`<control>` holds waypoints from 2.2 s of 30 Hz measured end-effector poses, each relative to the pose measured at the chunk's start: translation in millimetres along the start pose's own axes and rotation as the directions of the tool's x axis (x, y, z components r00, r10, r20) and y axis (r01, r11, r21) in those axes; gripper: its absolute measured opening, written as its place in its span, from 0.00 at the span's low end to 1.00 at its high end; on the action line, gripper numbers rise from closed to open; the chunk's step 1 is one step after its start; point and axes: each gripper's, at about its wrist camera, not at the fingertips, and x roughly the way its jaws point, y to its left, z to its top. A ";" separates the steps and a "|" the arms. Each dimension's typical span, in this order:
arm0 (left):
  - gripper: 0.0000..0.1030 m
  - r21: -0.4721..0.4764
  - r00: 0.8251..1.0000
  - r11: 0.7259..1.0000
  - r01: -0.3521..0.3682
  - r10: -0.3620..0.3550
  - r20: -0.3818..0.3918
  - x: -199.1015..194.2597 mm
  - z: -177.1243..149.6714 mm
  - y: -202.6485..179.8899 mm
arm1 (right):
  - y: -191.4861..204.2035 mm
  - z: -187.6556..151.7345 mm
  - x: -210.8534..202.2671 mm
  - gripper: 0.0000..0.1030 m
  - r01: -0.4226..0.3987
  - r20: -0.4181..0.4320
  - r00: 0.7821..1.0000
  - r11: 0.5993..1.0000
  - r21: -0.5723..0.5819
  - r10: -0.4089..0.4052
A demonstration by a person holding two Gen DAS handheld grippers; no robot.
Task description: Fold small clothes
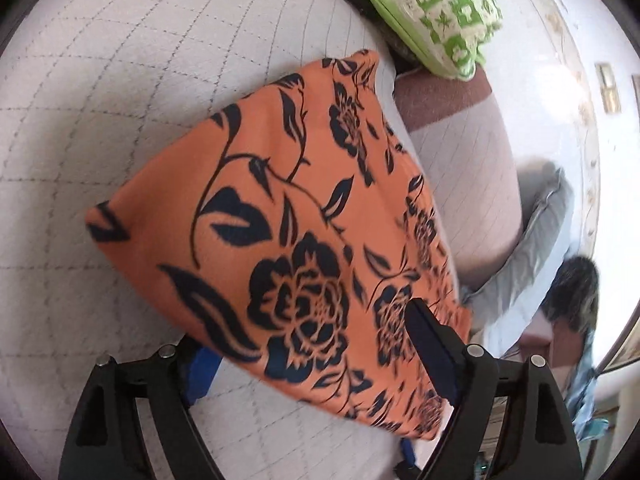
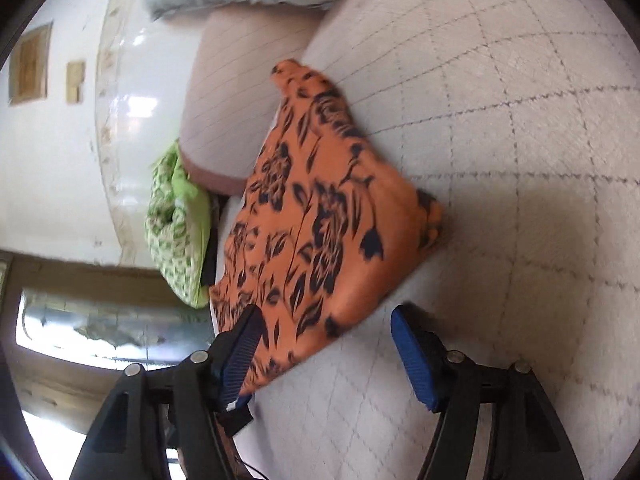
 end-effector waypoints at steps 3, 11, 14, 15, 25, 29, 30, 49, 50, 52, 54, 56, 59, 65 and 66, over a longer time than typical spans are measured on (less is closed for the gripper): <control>0.82 0.012 0.999 1.000 0.028 -0.028 0.022 2.7 2.6 -0.1 | 9.2 5.9 9.1 0.67 0.036 0.040 0.999 0.998 -0.058 -0.034; 0.24 0.028 0.999 1.000 0.013 -0.014 0.040 13.4 7.6 11.9 | 10.3 18.9 25.3 0.21 0.103 0.091 0.991 0.990 -0.101 -0.094; 0.19 0.041 0.999 0.999 0.008 -0.011 0.053 11.9 5.6 8.7 | 7.8 20.3 25.4 0.14 0.102 0.095 0.991 0.991 -0.083 -0.094; 0.18 0.049 0.998 0.999 0.009 -0.012 0.059 9.2 4.1 7.7 | 15.1 18.5 23.4 0.13 0.117 0.113 0.988 0.986 -0.120 -0.104; 0.16 0.148 0.997 0.989 -0.030 0.018 0.079 -30.4 -22.9 -4.6 | 55.5 -28.2 -13.3 0.11 0.253 0.222 0.958 0.904 -0.346 -0.183; 0.16 0.182 0.997 0.982 -0.058 0.046 0.067 -54.2 -47.8 8.9 | 55.6 -53.2 -35.0 0.11 0.288 0.218 0.951 0.883 -0.372 -0.218; 0.16 0.186 0.997 0.980 -0.066 0.056 0.061 -63.4 -56.9 15.7 | 54.5 -58.4 -37.3 0.11 0.292 0.215 0.951 0.880 -0.375 -0.223; 0.56 0.027 0.999 0.999 -0.040 0.040 0.008 -129.6 -115.9 82.8 | 80.6 -148.3 -83.2 0.16 0.300 0.048 0.941 0.761 -0.575 -0.335; 0.57 0.016 0.999 0.999 -0.043 0.042 0.013 -131.9 -119.4 83.4 | 87.7 -148.1 -76.4 0.16 0.290 0.044 0.944 0.760 -0.581 -0.326; 0.60 -0.019 0.999 1.000 -0.023 0.023 0.022 -133.4 -123.0 88.2 | 99.5 -144.2 -54.2 0.16 0.271 0.029 0.948 0.754 -0.599 -0.318; 0.64 -0.069 0.999 0.998 0.000 0.002 0.033 -130.8 -120.5 92.6 | 110.4 -140.1 -31.3 0.16 0.259 0.016 0.947 0.736 -0.625 -0.320; 0.68 -0.081 0.999 0.997 0.009 -0.005 0.052 -126.7 -114.6 90.5 | 120.2 -138.4 -9.7 0.16 0.251 0.001 0.945 0.721 -0.646 -0.328; 0.68 -0.087 0.994 0.996 0.020 -0.011 0.109 -117.5 -98.4 83.8 | 134.4 -140.9 19.0 0.15 0.218 -0.020 0.951 0.716 -0.663 -0.307; 0.33 -0.072 0.986 0.995 0.073 -0.061 0.157 -100.4 -82.3 84.8 | 162.2 -134.3 61.7 0.12 0.248 0.066 0.957 0.676 -0.694 -0.284; 0.26 -0.069 0.987 0.995 0.076 -0.065 0.145 -96.8 -81.3 86.8 | 164.7 -132.0 68.2 0.12 0.265 0.086 0.954 0.670 -0.693 -0.288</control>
